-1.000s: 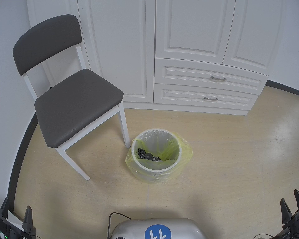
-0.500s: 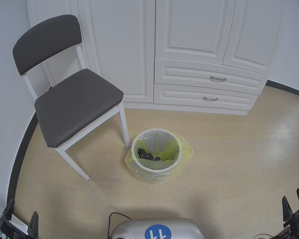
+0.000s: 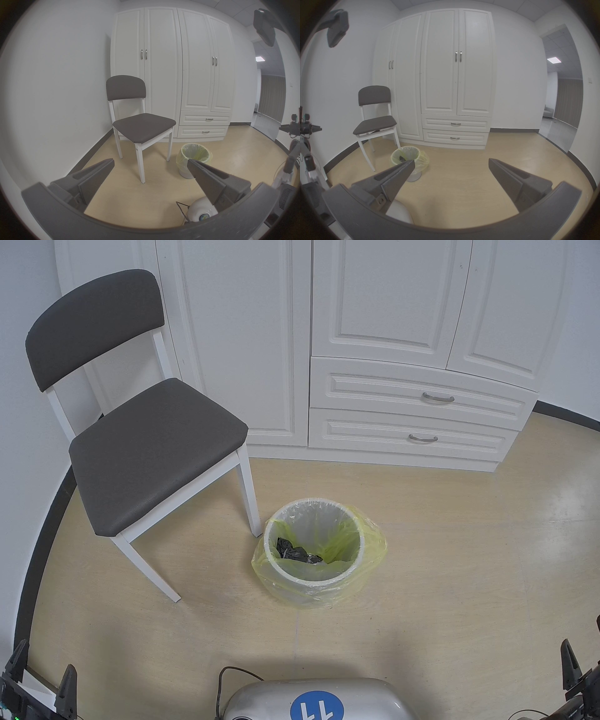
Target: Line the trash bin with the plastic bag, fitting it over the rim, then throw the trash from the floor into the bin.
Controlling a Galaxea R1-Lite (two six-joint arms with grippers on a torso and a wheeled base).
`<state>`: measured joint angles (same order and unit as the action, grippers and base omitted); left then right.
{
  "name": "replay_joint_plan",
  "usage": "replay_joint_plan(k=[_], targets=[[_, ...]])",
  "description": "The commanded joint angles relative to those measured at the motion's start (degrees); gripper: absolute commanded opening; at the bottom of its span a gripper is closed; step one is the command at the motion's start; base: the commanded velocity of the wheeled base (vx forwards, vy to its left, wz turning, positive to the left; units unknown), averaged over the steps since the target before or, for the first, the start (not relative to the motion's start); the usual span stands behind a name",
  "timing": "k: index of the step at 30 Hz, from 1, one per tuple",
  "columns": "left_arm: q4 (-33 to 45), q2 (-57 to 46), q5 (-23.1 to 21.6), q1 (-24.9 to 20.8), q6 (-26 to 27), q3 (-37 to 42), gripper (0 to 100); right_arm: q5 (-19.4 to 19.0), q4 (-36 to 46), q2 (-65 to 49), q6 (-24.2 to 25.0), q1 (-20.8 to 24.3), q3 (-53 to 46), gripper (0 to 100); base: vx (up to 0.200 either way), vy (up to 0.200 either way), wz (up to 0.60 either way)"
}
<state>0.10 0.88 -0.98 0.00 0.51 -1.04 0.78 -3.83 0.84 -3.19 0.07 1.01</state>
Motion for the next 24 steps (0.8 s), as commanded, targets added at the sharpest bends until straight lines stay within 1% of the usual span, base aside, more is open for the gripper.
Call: replay_joint_plan(k=[1, 3, 6, 8, 10, 13, 15, 17, 19, 20, 21, 22, 24], targets=[[-0.01, -0.88, 0.01, 0.0, 0.1, 1.04, 100, -2.01, -0.04, -0.75, -0.94, 0.01, -1.01, 100, 0.0, 0.0, 0.0], [-0.01, -0.88, 0.01, 0.0, 0.02, 1.04, 100, -2.63, -0.04, -0.75, -1.82, 0.01, -1.01, 100, 0.0, 0.0, 0.0], [-0.01, -0.88, 0.01, 0.0, 0.1, 1.04, 100, -3.42, -0.04, -0.75, -4.54, 0.01, -1.01, 100, 0.0, 0.0, 0.0], [-0.01, -0.88, 0.01, 0.0, 0.1, 1.04, 100, -4.21, 0.58, -0.75, -4.28, 0.01, -1.01, 100, 0.0, 0.0, 0.0], [-0.01, -0.88, 0.01, 0.0, 0.1, 1.04, 100, -5.79, 0.58, -0.75, -5.42, 0.01, -1.01, 100, 0.0, 0.0, 0.0], [-0.01, -0.88, 0.01, 0.0, 0.02, 1.04, 100, -5.7, 0.58, -0.75, -5.51, 0.01, -1.01, 100, 0.0, 0.0, 0.0], [-0.01, -0.88, 0.01, 0.0, -0.07, 1.04, 100, -5.53, 0.58, -0.75, -4.98, 0.01, -1.01, 100, 0.0, 0.0, 0.0], [-0.01, -0.88, 0.01, 0.0, -0.16, 1.04, 100, -3.68, 0.66, -0.75, -3.22, 0.1, -1.01, 100, 0.0, 0.0, 0.0], [-0.01, -0.88, 0.01, 0.0, -0.25, 1.04, 100, -2.1, 1.1, -0.75, 0.29, 0.01, -1.01, 100, 0.0, 0.0, 0.0], [-0.01, -0.88, 0.01, 0.0, -0.25, 1.04, 100, -1.48, 2.69, -0.67, 1.88, 0.01, -1.01, 100, 0.0, 0.0, 0.0], [-0.01, -0.88, 0.01, 0.0, -0.25, 1.04, 100, -1.4, 2.95, -0.67, 1.96, 0.01, -1.01, 100, 0.0, 0.0, 0.0], [-0.01, -0.88, 0.01, 0.0, -0.25, 1.04, 100, -0.87, 5.67, -0.67, 3.28, 0.01, -0.48, 100, 0.0, 0.0, 0.0], [-0.01, -0.88, -0.08, 0.0, -0.16, 1.04, 100, -0.87, 5.5, -0.67, 3.46, 0.01, -0.31, 100, 0.0, 0.0, 0.0]])
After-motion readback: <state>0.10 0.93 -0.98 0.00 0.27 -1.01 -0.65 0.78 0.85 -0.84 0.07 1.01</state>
